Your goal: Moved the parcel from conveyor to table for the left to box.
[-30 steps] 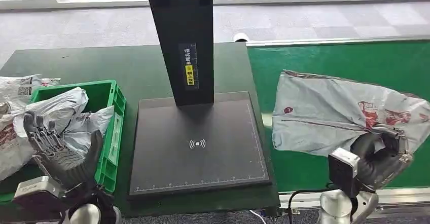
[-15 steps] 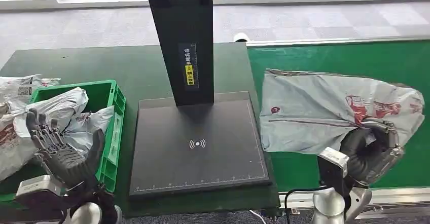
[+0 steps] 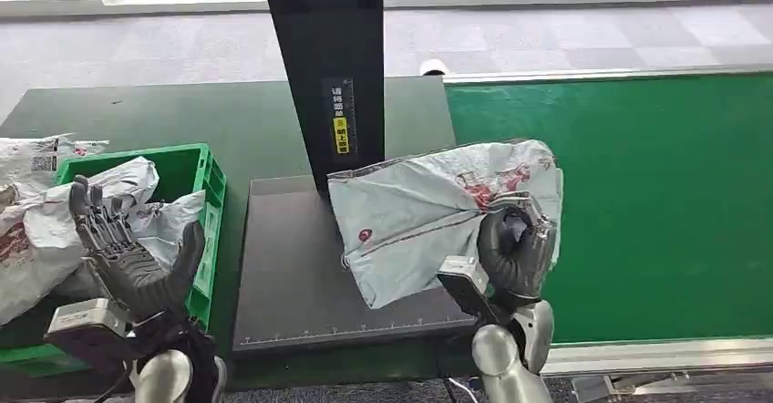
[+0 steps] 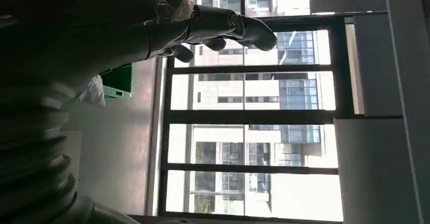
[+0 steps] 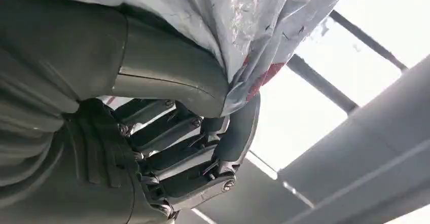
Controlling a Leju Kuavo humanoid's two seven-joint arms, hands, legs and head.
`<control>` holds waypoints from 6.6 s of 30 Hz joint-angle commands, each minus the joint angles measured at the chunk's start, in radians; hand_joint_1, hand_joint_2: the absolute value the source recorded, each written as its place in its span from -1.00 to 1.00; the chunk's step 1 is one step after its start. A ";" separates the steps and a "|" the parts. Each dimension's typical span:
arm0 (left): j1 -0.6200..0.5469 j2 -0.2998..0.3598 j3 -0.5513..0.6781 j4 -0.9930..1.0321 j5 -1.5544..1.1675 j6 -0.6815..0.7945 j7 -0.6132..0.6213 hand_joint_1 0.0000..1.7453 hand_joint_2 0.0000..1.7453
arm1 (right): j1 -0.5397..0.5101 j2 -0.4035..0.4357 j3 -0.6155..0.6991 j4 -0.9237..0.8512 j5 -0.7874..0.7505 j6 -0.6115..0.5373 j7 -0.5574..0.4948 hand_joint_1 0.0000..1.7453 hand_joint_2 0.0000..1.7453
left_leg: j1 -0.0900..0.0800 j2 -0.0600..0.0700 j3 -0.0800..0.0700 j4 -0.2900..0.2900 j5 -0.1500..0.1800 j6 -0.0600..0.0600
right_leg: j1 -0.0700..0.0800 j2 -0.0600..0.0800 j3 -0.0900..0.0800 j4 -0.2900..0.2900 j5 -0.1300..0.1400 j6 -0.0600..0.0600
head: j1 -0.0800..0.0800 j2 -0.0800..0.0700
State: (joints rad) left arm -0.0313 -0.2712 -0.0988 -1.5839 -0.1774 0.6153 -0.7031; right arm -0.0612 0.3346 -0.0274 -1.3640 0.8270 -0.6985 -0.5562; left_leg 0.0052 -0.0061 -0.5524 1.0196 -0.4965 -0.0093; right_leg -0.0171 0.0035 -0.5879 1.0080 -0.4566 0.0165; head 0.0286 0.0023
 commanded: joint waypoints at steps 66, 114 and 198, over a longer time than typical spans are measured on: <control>-0.131 0.031 -0.123 0.237 -0.038 -0.039 0.005 -1.00 1.00 | 0.066 0.015 0.090 -0.205 -0.297 0.000 -0.142 -1.00 1.00 | -0.001 -0.004 -0.002 0.000 0.001 0.000 | 0.000 -0.005 -0.002 0.001 -0.001 -0.001 | 0.000 0.000; -0.391 -0.078 -0.270 1.132 -0.232 -0.114 0.080 -1.00 1.00 | 0.063 0.015 0.114 -0.402 -0.416 0.000 -0.142 -1.00 1.00 | -0.001 0.003 0.004 -0.003 0.001 -0.001 | 0.000 0.002 0.002 -0.004 0.002 -0.002 | 0.000 0.000; -0.413 -0.078 -0.580 1.274 -0.469 -0.029 0.455 -1.00 1.00 | 0.073 0.015 0.102 -0.382 -0.404 0.000 -0.142 -1.00 1.00 | -0.001 0.001 0.009 -0.003 0.001 0.000 | 0.000 0.000 0.009 -0.003 0.002 -0.001 | 0.000 0.000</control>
State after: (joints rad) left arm -0.4572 -0.3876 -0.6222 -0.3769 -0.6401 0.5943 -0.2594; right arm -0.0215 0.3292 0.0626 -1.7922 0.4269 -0.6996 -0.6985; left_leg 0.0038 -0.0072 -0.5454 1.0201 -0.4964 -0.0090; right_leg -0.0181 0.0024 -0.5800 1.0080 -0.4562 0.0168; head 0.0286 0.0023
